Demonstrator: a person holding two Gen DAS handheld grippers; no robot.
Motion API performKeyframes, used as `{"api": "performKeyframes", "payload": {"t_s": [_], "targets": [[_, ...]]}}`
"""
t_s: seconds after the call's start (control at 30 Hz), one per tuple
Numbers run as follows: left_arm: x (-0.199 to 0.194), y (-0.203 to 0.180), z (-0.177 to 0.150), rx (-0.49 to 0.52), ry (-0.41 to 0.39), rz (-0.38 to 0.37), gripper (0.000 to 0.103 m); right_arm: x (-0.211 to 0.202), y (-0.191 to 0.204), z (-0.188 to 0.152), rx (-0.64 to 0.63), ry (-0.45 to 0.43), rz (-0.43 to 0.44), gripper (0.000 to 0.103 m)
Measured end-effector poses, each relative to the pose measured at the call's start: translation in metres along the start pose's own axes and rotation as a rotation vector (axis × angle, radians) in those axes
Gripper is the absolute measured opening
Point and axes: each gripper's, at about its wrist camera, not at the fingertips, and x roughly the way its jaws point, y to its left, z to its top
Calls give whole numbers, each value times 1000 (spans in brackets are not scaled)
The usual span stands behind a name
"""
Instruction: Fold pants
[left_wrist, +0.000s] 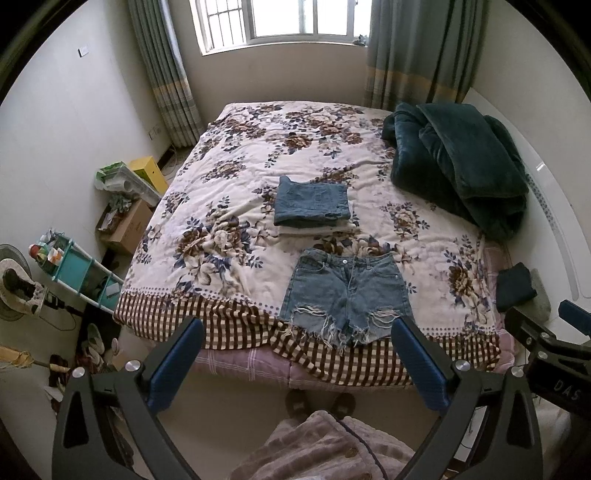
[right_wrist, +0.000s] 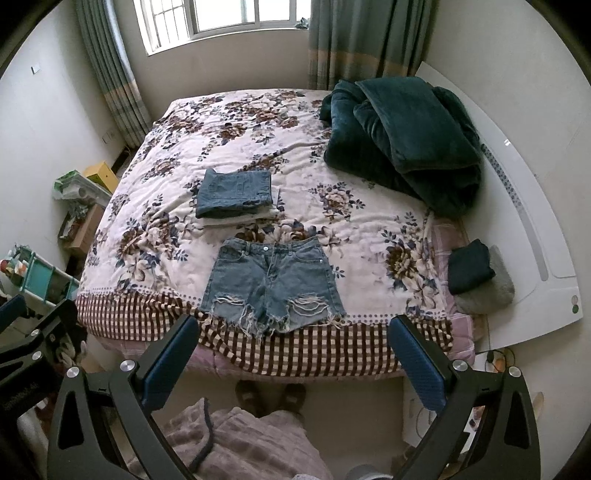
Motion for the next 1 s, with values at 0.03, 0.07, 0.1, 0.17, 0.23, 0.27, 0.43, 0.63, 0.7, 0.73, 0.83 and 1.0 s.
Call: {"api": "performKeyframes", "payload": {"t_s": [0.03,0.07,0.1,0.17,0.23,0.27,0.43,0.63,0.7,0.73,0.83,1.0], "targets": [[0,1,1,0,0,0,103,0,0,0,0,0,0,103],[-1,-1,0,1,-3,-1,103,0,0,1,-1,0,0,103],[-1,-2,1,2,-4,1,103,0,1,1,0,0,0,103],[-3,-3,1,5,-5,2,103,-1,1,1,-1,-1,1,103],[-3,-1,2,3,-5,1,103,-1,0,1,-3,-3,0,103],[-4,-1,3,1,-6,0,103,-1,0,2,-3,-1,3,103],[-6,-1,4,5,-9,1,103,-4,-1,3,-1,-6,5,103],[-10,-2,9,7,-18,0,103,-9,-5,4,-6,-19,7,103],[-12,-2,12,11,-24,1,103,-11,-6,4,-6,-22,8,103],[-12,-3,9,11,-27,0,103,-11,-7,4,-8,-24,8,103],[-14,-6,6,17,-37,-1,103,-12,-7,5,-6,-24,11,103],[-14,-8,2,17,-44,-3,103,-15,-8,6,-8,-33,8,103]]}}
